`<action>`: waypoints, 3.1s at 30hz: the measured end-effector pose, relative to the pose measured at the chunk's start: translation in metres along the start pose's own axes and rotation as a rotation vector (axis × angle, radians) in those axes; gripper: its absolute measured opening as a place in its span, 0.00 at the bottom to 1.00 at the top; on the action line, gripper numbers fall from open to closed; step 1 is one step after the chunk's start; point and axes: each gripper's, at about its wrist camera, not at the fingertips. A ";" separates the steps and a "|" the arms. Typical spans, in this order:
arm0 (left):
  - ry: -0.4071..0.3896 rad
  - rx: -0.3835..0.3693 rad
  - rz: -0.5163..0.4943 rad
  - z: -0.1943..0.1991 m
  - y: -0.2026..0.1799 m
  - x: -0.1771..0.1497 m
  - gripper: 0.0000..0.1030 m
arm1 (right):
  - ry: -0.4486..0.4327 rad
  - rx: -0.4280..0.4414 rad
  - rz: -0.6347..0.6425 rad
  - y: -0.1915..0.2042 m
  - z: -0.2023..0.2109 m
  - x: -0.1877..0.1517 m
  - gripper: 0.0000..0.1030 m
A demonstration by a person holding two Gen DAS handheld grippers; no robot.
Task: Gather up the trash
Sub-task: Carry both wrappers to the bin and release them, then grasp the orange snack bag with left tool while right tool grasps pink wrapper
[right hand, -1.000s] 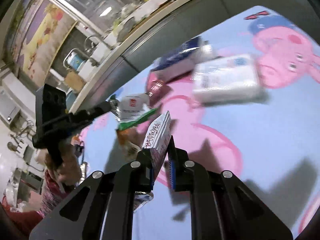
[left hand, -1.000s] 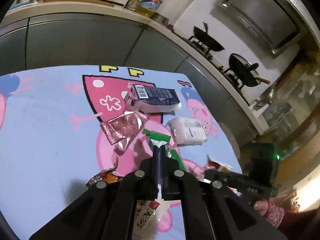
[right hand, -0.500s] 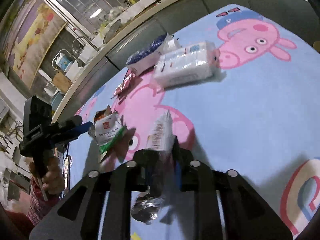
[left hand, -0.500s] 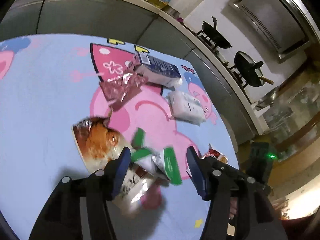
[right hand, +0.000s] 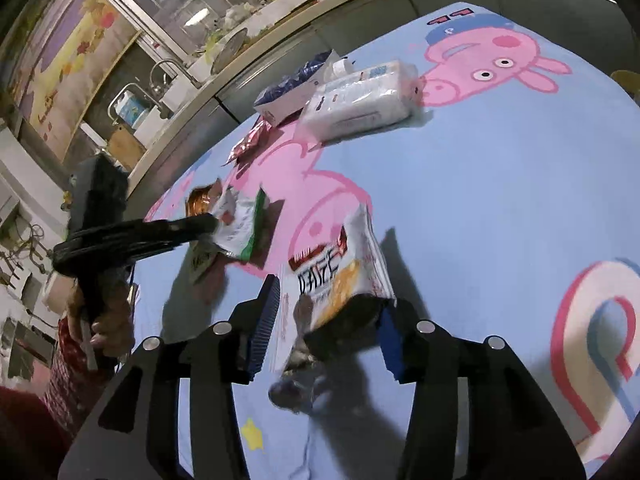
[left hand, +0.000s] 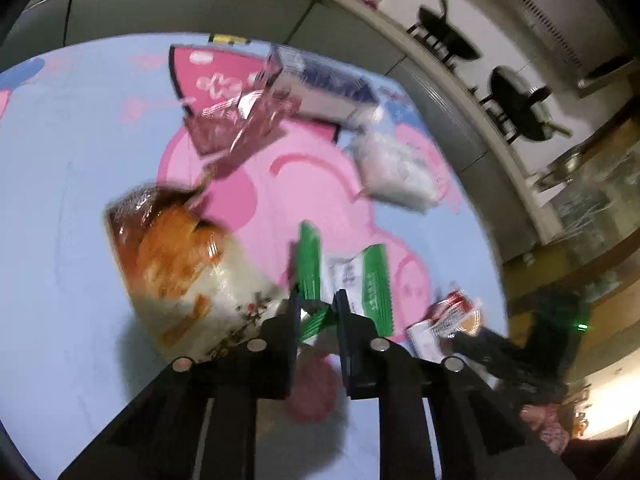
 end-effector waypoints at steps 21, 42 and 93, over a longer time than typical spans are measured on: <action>0.057 -0.277 -0.287 -0.092 -0.217 0.043 0.03 | -0.386 -0.206 -0.276 -0.145 0.128 0.046 0.01; 0.125 -0.142 -0.445 -0.270 -0.372 0.060 0.34 | -0.478 -0.465 -0.400 -0.289 0.168 0.080 0.37; -0.229 0.133 0.081 0.033 0.050 0.007 0.46 | 0.123 0.086 0.315 0.131 -0.088 0.025 0.05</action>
Point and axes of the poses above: each gripper's, at about its wrist camera, not at the fingertips, and z roughly against the way its jaws point, y to its left, x to its top, and after that the axes turned 7 degrees about -y, right-handed
